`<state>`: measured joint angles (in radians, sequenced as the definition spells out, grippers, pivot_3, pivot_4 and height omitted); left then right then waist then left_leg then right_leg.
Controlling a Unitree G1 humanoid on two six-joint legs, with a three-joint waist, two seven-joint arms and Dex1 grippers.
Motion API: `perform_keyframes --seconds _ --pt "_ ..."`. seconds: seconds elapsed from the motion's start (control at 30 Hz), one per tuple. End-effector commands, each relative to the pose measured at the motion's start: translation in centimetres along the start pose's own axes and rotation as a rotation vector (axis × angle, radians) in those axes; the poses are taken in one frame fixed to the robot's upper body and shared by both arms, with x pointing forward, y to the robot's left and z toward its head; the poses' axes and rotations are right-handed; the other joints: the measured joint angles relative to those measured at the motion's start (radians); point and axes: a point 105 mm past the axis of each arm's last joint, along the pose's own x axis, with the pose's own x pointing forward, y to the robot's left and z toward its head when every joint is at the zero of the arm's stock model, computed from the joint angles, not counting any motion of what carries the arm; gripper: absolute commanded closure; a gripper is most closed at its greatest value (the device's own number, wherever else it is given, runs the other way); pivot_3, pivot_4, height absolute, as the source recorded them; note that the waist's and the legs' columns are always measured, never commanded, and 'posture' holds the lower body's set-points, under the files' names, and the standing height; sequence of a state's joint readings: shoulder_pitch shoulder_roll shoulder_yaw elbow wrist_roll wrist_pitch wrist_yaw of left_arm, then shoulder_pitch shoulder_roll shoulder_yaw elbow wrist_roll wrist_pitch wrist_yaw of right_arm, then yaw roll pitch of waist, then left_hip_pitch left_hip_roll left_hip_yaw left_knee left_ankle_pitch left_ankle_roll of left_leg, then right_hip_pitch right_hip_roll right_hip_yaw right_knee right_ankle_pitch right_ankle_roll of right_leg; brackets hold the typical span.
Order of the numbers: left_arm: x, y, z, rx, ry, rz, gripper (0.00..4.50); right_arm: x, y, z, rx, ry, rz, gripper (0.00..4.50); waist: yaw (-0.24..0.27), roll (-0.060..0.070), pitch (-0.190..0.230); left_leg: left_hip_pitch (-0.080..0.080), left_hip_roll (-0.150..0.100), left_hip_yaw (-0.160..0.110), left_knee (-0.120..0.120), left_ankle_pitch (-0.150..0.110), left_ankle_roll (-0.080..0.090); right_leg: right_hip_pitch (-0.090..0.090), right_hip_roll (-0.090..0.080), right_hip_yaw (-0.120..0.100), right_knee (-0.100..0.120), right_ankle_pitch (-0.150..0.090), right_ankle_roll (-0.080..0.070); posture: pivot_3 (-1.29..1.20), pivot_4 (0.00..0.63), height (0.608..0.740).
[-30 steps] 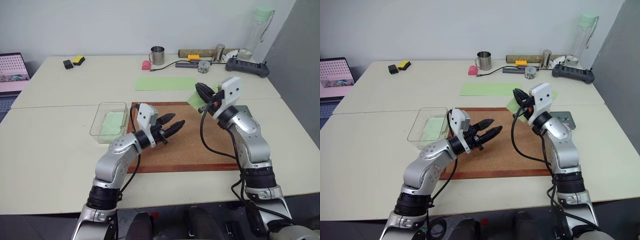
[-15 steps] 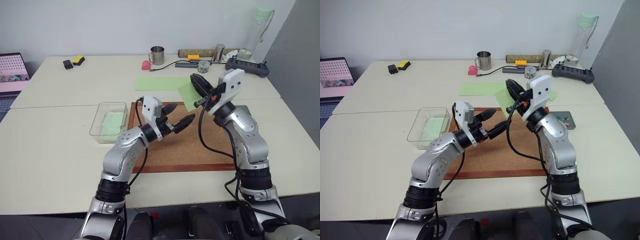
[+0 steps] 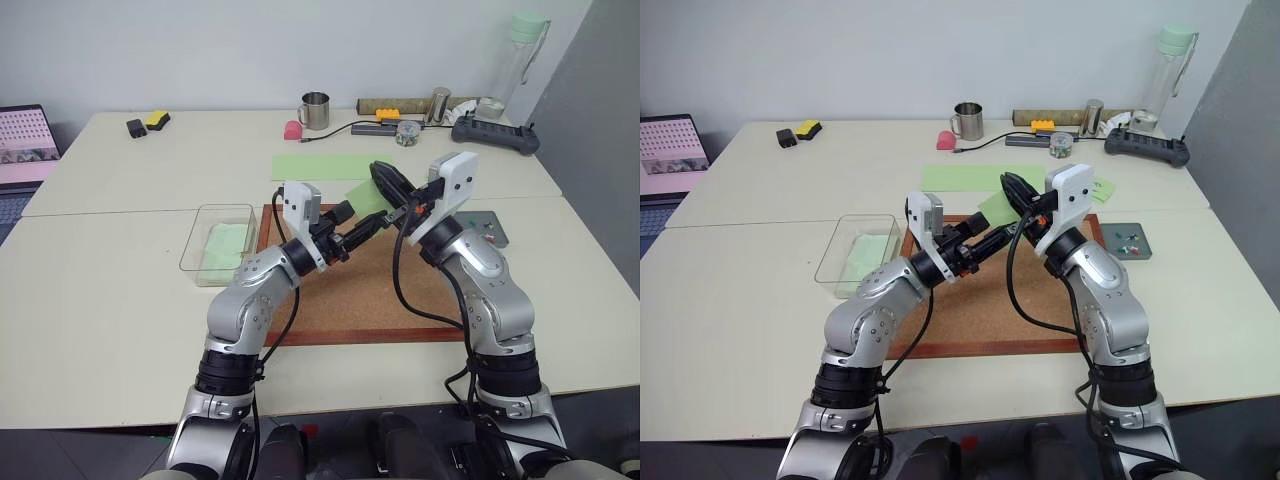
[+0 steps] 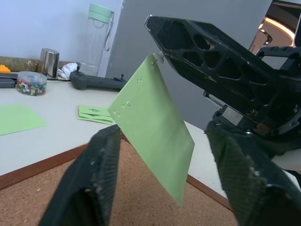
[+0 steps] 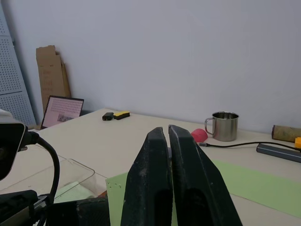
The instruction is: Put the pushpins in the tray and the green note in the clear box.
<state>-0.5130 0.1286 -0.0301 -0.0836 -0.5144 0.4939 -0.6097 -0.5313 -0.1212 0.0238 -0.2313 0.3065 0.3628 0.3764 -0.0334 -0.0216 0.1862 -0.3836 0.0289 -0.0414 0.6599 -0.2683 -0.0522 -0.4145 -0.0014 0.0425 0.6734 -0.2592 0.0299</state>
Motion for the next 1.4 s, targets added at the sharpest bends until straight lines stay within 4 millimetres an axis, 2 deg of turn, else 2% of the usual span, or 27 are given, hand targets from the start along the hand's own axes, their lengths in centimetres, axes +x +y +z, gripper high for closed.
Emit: perform_keyframes --seconds 0.03,0.37,0.47,0.73,0.97,1.07,1.17,1.27,1.4 --pt "0.0 -0.9 1.6 0.021 -0.053 -0.04 2.6 0.0 0.4 1.3 -0.014 -0.045 0.014 4.5 0.0 0.0 0.0 0.0 0.0 0.0 0.0 0.0 0.0 0.0 0.0 0.0 0.0 0.0 0.0 0.0 0.15 0.74" --pt "0.0 -0.7 1.6 0.028 -0.049 -0.033 4.47 -0.1 0.4 0.7 -0.012 -0.027 0.014 4.5 0.0 0.0 0.0 0.0 0.0 0.0 0.0 0.0 0.0 0.0 0.0 0.0 0.0 0.0 0.0 0.0 0.15 0.74" --pt "0.0 -0.3 1.4 0.03 -0.041 -0.007 4.47 -0.2 0.4 0.7 -0.012 -0.027 0.011 4.5 0.0 0.0 0.0 0.0 0.0 0.0 0.0 0.0 0.0 0.0 0.0 0.0 0.0 0.0 0.0 0.0 0.15 0.74" --pt "-0.2 3.1 -0.1 0.069 0.045 0.186 4.47 -0.4 -0.3 0.8 -0.028 -0.027 -0.015 4.5 0.0 0.0 0.0 0.0 0.0 0.0 0.0 0.0 0.0 0.0 0.0 0.0 0.0 0.0 0.0 0.0 0.15 0.74" --pt "0.2 2.5 -0.1 0.065 0.038 0.149 4.47 -0.7 -1.1 1.0 -0.051 -0.026 -0.043 4.5 0.001 0.0 0.0 -0.001 0.0 0.0 0.0 0.0 0.0 0.0 0.0 0.0 -0.001 0.001 -0.002 0.0 0.15 0.74" --pt "0.4 0.9 0.0 0.07 0.042 0.058 4.47 -1.8 -3.6 0.3 -0.093 0.015 -0.137 4.5 0.001 0.0 0.0 -0.001 0.0 0.0 0.0 0.0 0.0 0.0 0.0 0.0 -0.001 0.001 -0.002 0.0 0.15 0.74" --pt "0.2 -1.6 -0.2 0.153 0.062 -0.074 4.47 -4.1 -8.1 -0.9 -0.176 0.101 -0.296 4.5 0.005 0.0 0.0 -0.001 0.0 0.0 0.0 0.0 0.0 0.0 0.0 0.0 -0.001 0.001 -0.002 0.0 0.15 0.74" --pt "0.0 -3.1 -1.0 0.242 0.104 -0.159 4.47 -6.8 -12.4 -2.4 -0.191 0.201 -0.432 4.5 0.005 0.0 0.0 -0.001 -0.001 0.001 0.0 0.0 0.0 0.0 -0.001 0.001 -0.002 0.002 -0.003 0.0 0.15 0.74" --pt "-0.1 -3.9 -1.5 0.299 0.127 -0.213 4.47 -8.9 -15.2 -4.5 -0.111 0.307 -0.496 4.5 0.0 0.0 0.0 -0.001 -0.001 0.001 -0.001 0.0 0.0 0.0 0.0 0.001 -0.002 0.002 -0.003 0.0 0.15 0.74"
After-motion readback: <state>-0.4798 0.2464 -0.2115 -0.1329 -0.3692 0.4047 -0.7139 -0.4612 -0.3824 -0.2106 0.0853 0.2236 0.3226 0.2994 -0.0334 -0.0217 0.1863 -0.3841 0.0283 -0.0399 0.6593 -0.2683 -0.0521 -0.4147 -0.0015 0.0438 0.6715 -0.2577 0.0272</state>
